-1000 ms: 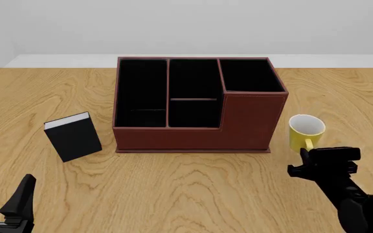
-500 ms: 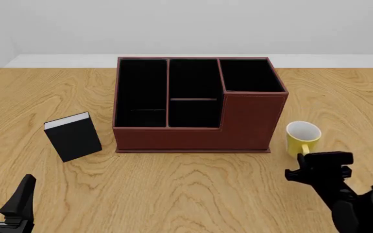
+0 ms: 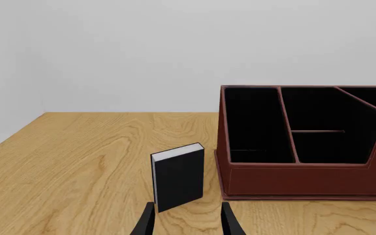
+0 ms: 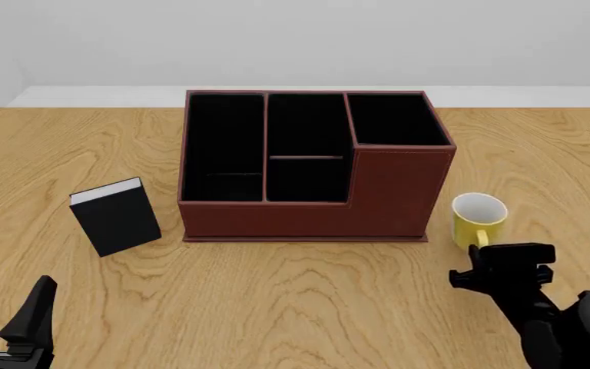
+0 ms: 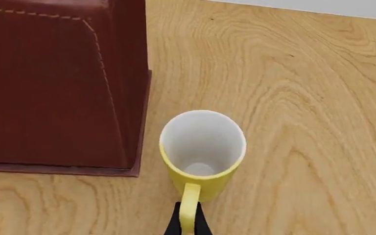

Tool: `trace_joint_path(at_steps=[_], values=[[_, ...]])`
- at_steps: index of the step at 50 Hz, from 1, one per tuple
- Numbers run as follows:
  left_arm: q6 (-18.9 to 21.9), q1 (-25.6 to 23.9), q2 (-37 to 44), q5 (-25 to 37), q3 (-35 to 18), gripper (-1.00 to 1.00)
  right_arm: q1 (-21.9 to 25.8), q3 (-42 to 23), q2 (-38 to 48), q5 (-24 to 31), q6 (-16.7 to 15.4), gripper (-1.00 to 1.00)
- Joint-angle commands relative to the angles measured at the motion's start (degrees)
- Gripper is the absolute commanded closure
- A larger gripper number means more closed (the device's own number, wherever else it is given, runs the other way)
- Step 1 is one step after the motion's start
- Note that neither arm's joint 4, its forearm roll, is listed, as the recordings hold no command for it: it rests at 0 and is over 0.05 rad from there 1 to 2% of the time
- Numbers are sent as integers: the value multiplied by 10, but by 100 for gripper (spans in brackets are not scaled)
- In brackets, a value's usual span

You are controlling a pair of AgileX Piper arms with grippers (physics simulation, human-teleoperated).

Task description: Pick up the yellow and white mug and place it to the right of the caddy.

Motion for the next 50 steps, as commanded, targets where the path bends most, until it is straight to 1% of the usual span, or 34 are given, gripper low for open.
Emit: trace_joint_path(at_steps=[1, 3, 4, 9, 13, 22, 28, 32, 38, 50], values=[[0, 0, 0, 0, 0, -100, -18, -9, 26, 5, 3, 100], [0, 0, 0, 0, 0, -100, -10, -10, 23, 13, 1, 100], [0, 0, 0, 0, 0, -100, -13, -10, 21, 13, 0, -100], [0, 0, 0, 0, 0, -100, -8, -10, 23, 15, 1, -100], [0, 0, 0, 0, 0, -100, -5, -7, 35, 4, 0, -100], [0, 0, 0, 0, 0, -100, -18, 2, 36, -4, -3, -100], [0, 0, 0, 0, 0, -100, -12, 7, 26, 0, 3, -100], [0, 0, 0, 0, 0, -100, -15, 9, 32, -4, 1, -100], [0, 0, 0, 0, 0, -100, -16, 26, 48, -36, 3, -100], [0, 0, 0, 0, 0, -100, -21, 52, 66, -76, -3, -100]])
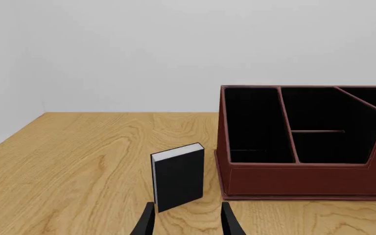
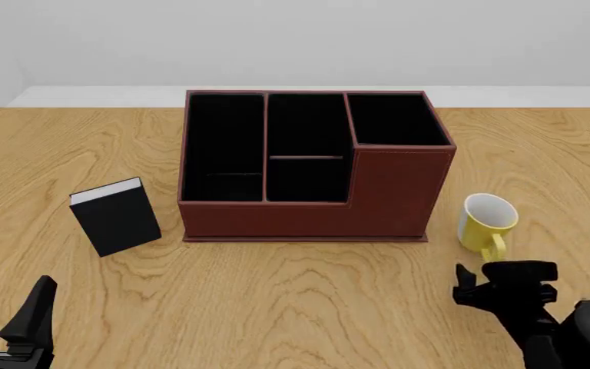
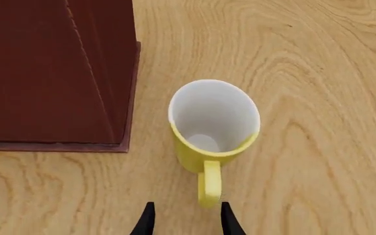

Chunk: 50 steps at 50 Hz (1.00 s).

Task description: Pick up the yellow and white mug and place it to the right of the caddy.

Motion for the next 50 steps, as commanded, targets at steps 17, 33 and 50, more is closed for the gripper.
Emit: trace_joint_path(at_steps=[17, 33, 50], values=[[0, 0, 0, 0, 0, -100, -1, 117, -171, 25, -22, -100], [0, 0, 0, 0, 0, -100, 51, 101, -654, 462, -30, -100], [0, 0, 0, 0, 0, -100, 103, 9, -927, 772, -45, -100]])
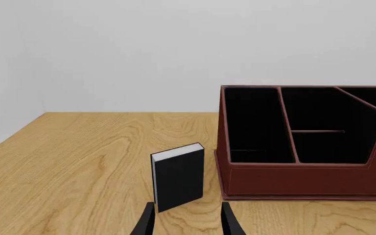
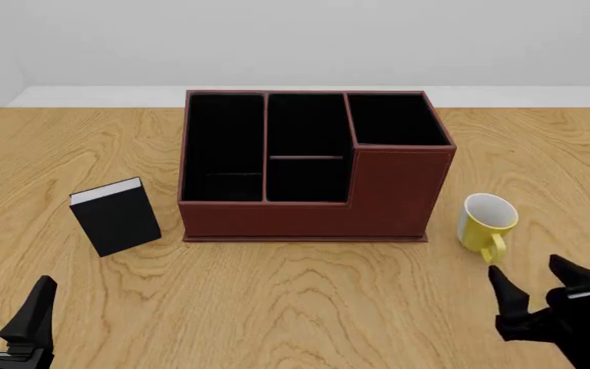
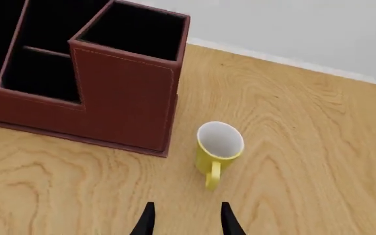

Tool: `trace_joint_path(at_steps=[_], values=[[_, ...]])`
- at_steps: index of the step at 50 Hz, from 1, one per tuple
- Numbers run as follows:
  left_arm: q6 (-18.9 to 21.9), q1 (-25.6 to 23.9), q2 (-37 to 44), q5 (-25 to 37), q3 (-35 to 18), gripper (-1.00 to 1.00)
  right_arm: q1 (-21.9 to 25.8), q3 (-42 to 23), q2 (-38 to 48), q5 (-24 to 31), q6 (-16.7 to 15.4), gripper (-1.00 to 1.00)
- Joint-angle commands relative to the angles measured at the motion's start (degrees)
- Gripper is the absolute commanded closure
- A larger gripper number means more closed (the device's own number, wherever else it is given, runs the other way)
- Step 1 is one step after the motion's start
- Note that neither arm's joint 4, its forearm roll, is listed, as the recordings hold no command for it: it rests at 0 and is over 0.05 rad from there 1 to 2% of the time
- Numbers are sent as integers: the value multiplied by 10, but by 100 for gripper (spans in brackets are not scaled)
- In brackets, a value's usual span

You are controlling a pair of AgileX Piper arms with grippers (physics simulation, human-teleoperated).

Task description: Pick up the yellow and white mug and place it to the right of the caddy.

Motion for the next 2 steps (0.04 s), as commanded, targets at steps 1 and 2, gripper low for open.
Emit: trace_joint_path(at_steps=[1, 2], values=[[0, 0, 0, 0, 0, -100, 33, -63, -189, 211, -8, -100], [0, 0, 0, 0, 0, -100, 33, -68, -197, 220, -10, -100]])
